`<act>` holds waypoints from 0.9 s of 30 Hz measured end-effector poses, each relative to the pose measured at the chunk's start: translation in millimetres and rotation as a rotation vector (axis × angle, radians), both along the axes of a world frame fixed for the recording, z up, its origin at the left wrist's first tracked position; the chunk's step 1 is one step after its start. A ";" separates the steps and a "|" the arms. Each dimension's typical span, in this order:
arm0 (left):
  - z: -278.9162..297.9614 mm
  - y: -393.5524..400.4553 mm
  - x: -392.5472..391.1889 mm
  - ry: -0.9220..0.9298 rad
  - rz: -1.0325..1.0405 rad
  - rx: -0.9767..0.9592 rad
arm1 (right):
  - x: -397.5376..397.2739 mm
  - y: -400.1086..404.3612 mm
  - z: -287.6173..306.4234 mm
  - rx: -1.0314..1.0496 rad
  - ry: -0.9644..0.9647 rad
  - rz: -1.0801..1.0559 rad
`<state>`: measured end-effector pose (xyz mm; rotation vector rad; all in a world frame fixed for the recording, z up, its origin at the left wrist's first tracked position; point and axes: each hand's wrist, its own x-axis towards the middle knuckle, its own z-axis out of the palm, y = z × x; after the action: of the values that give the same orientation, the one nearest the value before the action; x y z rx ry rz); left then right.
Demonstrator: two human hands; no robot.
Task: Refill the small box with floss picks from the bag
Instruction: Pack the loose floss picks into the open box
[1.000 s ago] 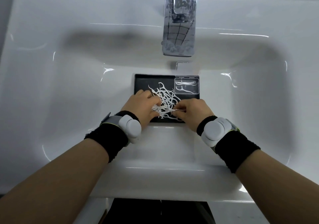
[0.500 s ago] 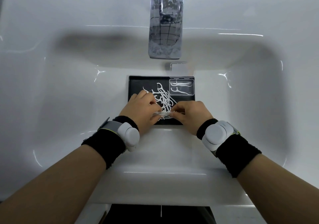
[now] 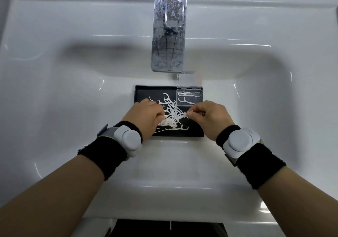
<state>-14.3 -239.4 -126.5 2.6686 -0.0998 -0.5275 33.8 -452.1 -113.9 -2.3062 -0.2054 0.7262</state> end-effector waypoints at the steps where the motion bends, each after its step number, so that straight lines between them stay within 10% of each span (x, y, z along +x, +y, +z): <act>1: 0.2 -0.2 0.5 0.016 0.014 0.012 | 2.0 -1.9 0.4 -0.003 -0.005 -0.011; 27: 6.3 -27.3 28.6 0.131 0.395 -0.193 | 36.4 -18.8 -12.8 -0.025 -0.046 -0.229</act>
<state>14.3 -266.7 -120.2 2.3716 0.3863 -0.5295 70.2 -470.9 -126.7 -2.3232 0.0475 0.5623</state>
